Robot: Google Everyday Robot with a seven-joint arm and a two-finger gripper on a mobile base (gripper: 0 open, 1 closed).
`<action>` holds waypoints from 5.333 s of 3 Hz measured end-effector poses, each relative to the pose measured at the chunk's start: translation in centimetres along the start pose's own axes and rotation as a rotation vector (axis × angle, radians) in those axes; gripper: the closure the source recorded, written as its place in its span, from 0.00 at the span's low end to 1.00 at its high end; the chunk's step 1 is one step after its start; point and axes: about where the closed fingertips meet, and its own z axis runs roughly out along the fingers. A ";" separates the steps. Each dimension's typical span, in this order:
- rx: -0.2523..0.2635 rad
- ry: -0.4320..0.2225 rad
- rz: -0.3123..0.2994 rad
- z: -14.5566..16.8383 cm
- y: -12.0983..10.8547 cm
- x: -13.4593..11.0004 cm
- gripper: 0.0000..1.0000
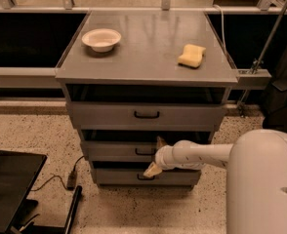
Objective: Open middle drawer
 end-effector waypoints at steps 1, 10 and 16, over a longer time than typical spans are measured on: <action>0.000 0.000 0.000 0.0 0.0 0.0 0.42; -0.071 -0.055 0.090 -3.2 2.9 -0.2 1.00; -0.124 -0.095 0.155 -6.7 5.3 -0.8 1.00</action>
Offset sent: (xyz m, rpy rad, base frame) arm 0.0000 0.0000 0.0000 0.0000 0.0000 0.0000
